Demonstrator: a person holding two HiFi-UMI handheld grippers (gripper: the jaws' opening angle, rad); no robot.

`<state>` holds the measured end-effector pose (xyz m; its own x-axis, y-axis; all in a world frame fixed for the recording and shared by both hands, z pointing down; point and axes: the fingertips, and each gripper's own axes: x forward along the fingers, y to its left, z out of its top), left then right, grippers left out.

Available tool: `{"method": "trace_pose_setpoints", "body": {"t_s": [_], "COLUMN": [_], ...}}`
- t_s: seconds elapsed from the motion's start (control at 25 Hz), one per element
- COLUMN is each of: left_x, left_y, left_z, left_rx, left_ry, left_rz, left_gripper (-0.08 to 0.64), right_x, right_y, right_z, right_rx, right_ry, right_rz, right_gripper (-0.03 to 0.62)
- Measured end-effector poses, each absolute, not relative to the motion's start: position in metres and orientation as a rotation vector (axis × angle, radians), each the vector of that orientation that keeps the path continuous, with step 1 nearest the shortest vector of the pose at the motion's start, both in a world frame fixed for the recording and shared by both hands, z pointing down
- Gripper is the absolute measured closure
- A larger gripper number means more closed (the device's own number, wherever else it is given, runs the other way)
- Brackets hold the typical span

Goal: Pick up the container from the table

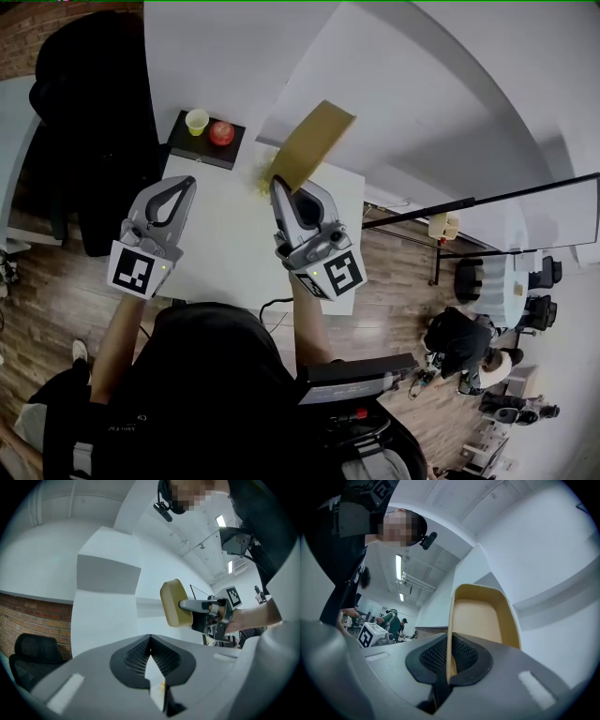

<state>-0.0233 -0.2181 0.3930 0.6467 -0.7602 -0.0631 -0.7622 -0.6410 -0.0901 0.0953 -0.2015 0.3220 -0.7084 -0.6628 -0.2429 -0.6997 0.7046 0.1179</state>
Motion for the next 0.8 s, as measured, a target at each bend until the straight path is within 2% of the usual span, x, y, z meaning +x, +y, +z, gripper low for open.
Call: {"method": "trace_pose_setpoints", "body": {"t_s": [0.8], "left_x": [-0.0196], "left_y": [-0.2191], "left_z": [0.3991], "left_rx": [-2.757], "left_ry": [1.261], "left_rz": [0.014], "left_gripper": [0.563], "right_x": [0.0997], "right_y": [-0.2026], "right_z": [0.3272], "right_rx": [-1.115], "right_ry": [2.731], "right_rz": [0.288], "right_gripper": [0.571]}}
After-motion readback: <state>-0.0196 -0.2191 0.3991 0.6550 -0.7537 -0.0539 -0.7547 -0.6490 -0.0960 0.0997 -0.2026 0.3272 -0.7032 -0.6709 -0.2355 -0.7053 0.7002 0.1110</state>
